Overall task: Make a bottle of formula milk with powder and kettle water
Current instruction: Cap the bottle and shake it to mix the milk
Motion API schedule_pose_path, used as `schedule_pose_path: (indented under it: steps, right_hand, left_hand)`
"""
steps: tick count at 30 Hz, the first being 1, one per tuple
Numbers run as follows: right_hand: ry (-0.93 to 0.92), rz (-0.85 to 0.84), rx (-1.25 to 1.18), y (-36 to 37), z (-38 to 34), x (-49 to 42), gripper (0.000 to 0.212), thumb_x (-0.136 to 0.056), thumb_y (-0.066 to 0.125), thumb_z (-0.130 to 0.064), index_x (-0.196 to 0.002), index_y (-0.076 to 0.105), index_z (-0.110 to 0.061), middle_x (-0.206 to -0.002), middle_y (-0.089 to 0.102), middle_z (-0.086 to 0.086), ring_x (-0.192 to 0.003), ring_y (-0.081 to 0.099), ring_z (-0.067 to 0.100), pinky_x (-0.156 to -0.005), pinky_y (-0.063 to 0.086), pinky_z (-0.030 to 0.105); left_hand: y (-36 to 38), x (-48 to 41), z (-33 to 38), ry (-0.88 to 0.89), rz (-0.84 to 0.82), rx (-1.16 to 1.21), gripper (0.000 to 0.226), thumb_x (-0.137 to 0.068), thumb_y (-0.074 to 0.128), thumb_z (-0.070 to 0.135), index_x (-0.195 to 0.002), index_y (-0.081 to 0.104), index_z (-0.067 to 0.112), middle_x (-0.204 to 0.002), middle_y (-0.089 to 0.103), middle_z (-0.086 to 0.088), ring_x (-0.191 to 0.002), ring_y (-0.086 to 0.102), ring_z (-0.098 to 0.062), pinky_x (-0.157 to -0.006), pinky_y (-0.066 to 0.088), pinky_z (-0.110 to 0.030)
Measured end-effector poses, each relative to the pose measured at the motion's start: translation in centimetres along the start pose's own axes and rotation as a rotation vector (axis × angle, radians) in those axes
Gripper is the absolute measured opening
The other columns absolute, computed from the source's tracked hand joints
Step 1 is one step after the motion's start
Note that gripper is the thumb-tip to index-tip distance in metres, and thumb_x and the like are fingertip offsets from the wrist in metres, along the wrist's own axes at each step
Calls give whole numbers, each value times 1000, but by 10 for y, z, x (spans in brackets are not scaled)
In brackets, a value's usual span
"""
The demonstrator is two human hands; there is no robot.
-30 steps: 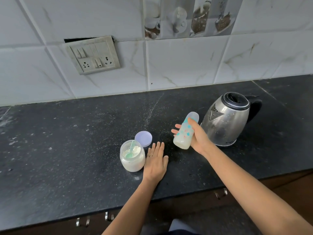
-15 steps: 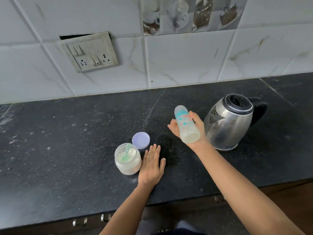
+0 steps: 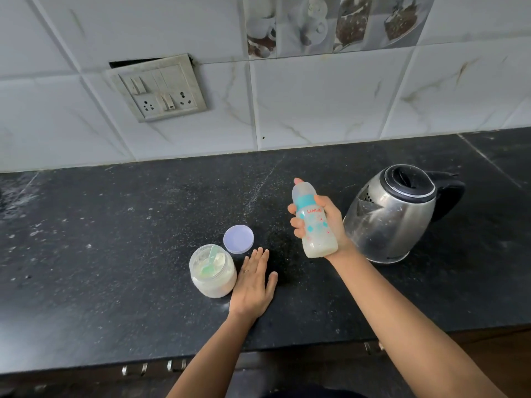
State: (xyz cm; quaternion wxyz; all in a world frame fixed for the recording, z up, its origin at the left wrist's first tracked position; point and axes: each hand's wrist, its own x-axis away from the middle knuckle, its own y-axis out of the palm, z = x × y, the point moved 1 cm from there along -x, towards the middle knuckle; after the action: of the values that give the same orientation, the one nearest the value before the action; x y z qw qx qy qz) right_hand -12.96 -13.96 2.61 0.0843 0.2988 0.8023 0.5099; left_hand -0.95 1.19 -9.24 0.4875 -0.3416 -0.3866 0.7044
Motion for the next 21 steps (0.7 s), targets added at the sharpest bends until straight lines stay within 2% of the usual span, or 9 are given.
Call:
schedule_pose_path:
  steps: [2,4,6,8,11,13,16,19,21]
  right_hand:
    - [6,102,-2,2,1,-4,42,-73,72,-33,-106,58,-12,-85,59,7,-55,62,17,-51,55,25]
    - [-43,248,-59,2,0,-3,29,-84,60,-37,-97,56,-11,-81,59,4,-52,62,16,-50,54,23]
    - [-33,221,-13,2,3,1,29,-85,58,-38,-94,55,-11,-78,58,3,-52,61,15,-50,53,23]
    - [31,146,109,6,6,8,33,-77,64,-40,-91,55,-11,-73,58,4,-52,60,15,-50,53,24]
    - [-32,229,57,11,2,5,31,-87,54,-43,-87,58,-12,-71,59,3,-50,60,15,-48,52,22]
    - [-98,295,-50,14,-3,0,31,-91,52,-43,-90,58,-13,-76,59,3,-50,61,16,-49,52,22]
    - [-54,226,94,17,6,3,28,-85,59,-38,-96,53,-12,-78,56,3,-51,57,17,-48,50,25]
    - [-38,150,166,23,12,9,51,-71,72,-35,-114,50,-19,-79,59,5,-55,58,19,-51,52,28]
    - [-155,218,132,25,1,4,34,-83,60,-33,-114,50,-20,-78,57,6,-53,56,19,-50,51,27]
  left_hand:
    - [1,0,0,-6,-2,-9,58,-102,32,40,-153,19,16,-153,4,10,-142,-6,-3,-110,-17,-15]
    - [3,0,-1,-7,-13,-43,64,-99,21,47,-153,18,13,-159,7,2,-142,-7,-3,-112,-17,-17]
    - [4,0,-2,-9,-31,-67,72,-94,10,50,-153,15,10,-161,10,-5,-143,-7,-6,-114,-16,-20]
    - [5,-1,-3,-19,-41,-78,72,-94,9,48,-153,14,8,-161,10,-7,-146,-4,-11,-115,-14,-23]
    - [5,-2,-2,-26,-53,-104,67,-97,16,42,-150,22,3,-158,20,-13,-148,10,-22,-117,-7,-30]
    - [6,-2,-3,-31,-58,-109,67,-97,17,41,-150,24,2,-158,21,-14,-147,12,-23,-117,-6,-32]
    - [6,-3,-2,-34,-63,-109,69,-96,14,42,-150,21,2,-158,18,-14,-148,10,-23,-116,-9,-30]
    - [6,-3,-3,-25,-60,-128,71,-94,10,44,-151,19,2,-159,16,-14,-148,7,-23,-116,-12,-28]
    - [7,-3,-4,-23,-67,-133,72,-93,7,44,-152,17,3,-160,13,-14,-149,5,-22,-116,-12,-27]
